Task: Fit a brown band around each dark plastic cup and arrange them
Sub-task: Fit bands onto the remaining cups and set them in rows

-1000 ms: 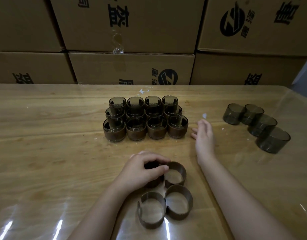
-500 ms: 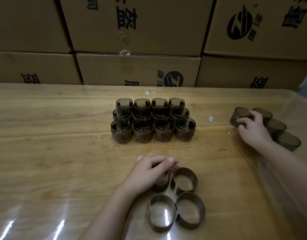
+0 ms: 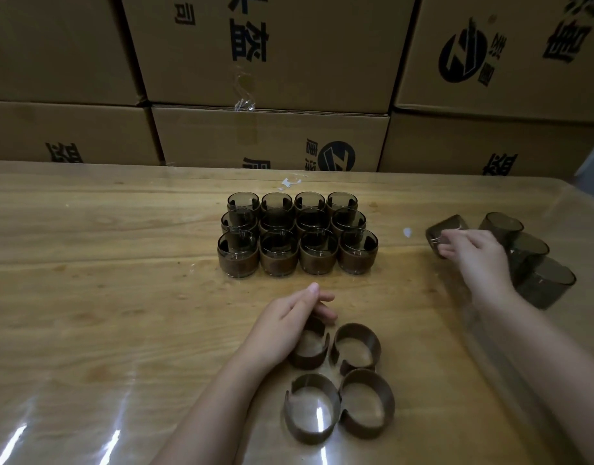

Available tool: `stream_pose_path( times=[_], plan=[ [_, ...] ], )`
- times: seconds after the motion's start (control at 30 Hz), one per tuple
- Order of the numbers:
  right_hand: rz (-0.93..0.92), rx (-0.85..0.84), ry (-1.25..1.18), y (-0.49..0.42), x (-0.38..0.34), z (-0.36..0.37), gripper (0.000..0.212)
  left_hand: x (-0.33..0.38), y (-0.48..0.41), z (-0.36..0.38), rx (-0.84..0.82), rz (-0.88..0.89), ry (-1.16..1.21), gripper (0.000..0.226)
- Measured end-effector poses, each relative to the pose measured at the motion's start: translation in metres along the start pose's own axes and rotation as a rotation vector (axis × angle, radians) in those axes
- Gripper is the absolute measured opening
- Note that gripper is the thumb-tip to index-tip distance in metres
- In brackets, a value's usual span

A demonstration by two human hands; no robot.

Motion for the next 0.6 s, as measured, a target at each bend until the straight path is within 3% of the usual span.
stream_pose_path(
  times=[0.07, 0.3, 0.43, 0.6],
  plan=[
    [-0.021, -0.033, -0.195, 0.031, -0.014, 0.009, 0.014, 0.0, 0.0, 0.0, 0.008, 0.007, 0.033, 0.05],
    [-0.217, -0.458, -0.631, 0.131, -0.053, 0.066, 0.028, 0.009, 0.003, -0.009, 0.069, 0.099, 0.217, 0.054],
    [-0.226, -0.633, -0.671, 0.144, -0.045, 0.087, 0.03, 0.01, 0.004, -0.012, 0.065, 0.114, 0.251, 0.051],
    [-0.249, -0.7, -0.637, 0.136, -0.033, 0.092, 0.032, 0.004, 0.001, -0.008, 0.064, 0.095, 0.238, 0.048]
  ],
)
Point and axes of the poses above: each hand's wrist, its own y-axis away from the middle knuckle, its own z-axis out of the palm, x = y × z, the point moved 6 cm from there along -y, towards the middle knuckle, and after that the axes turned 3 degrees about y, right-handed, at the moved point
